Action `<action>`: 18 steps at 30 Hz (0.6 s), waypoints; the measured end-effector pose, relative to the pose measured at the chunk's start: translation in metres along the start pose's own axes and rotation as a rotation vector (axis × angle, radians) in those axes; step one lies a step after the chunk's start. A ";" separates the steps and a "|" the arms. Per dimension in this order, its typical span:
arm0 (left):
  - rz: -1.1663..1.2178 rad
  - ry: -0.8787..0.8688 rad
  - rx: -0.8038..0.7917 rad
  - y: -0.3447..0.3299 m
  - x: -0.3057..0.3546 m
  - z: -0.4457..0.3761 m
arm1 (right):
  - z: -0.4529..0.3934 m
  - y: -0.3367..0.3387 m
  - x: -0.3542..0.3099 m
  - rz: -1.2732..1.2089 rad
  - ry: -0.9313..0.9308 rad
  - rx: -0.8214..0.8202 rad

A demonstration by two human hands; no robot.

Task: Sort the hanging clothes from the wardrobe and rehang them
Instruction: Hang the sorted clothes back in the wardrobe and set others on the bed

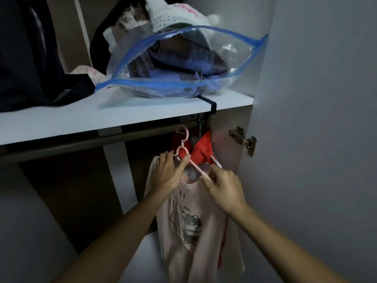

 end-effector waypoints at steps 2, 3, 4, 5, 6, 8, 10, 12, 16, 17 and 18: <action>0.016 0.013 -0.013 -0.003 0.001 -0.015 | -0.012 -0.009 0.001 0.039 0.011 0.035; 0.020 0.019 -0.010 -0.005 0.001 -0.022 | -0.017 -0.012 0.001 0.053 0.022 0.055; 0.022 0.020 -0.005 -0.006 0.001 -0.028 | -0.023 -0.016 0.002 0.063 0.039 0.078; 0.023 0.020 -0.004 -0.008 0.001 -0.034 | -0.027 -0.019 0.003 0.075 0.063 0.101; 0.021 0.013 -0.008 -0.009 0.001 -0.039 | -0.032 -0.023 0.004 0.095 0.084 0.120; 0.008 -0.014 -0.021 -0.012 0.002 -0.050 | -0.040 -0.028 0.007 0.142 0.105 0.147; -0.015 -0.031 -0.040 -0.015 0.004 -0.059 | -0.047 -0.033 0.011 0.173 0.107 0.169; -0.057 -0.030 -0.062 -0.018 0.007 -0.068 | -0.055 -0.037 0.014 0.203 0.096 0.177; -0.069 0.006 -0.121 -0.029 0.007 -0.082 | -0.070 -0.044 0.020 0.237 0.076 0.181; -0.067 0.018 -0.124 -0.032 0.006 -0.086 | -0.073 -0.046 0.021 0.252 0.083 0.185; -0.072 0.026 -0.126 -0.034 0.004 -0.090 | -0.076 -0.048 0.022 0.272 0.090 0.187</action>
Point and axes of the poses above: each hand's wrist, its own z-axis away from the middle knuckle, its own y-axis out of the back of the hand, x = y × z, the point moved 1 cm from there along -z, towards the middle knuckle, and after that the axes turned 1 degree about z, right-handed, at the moved point
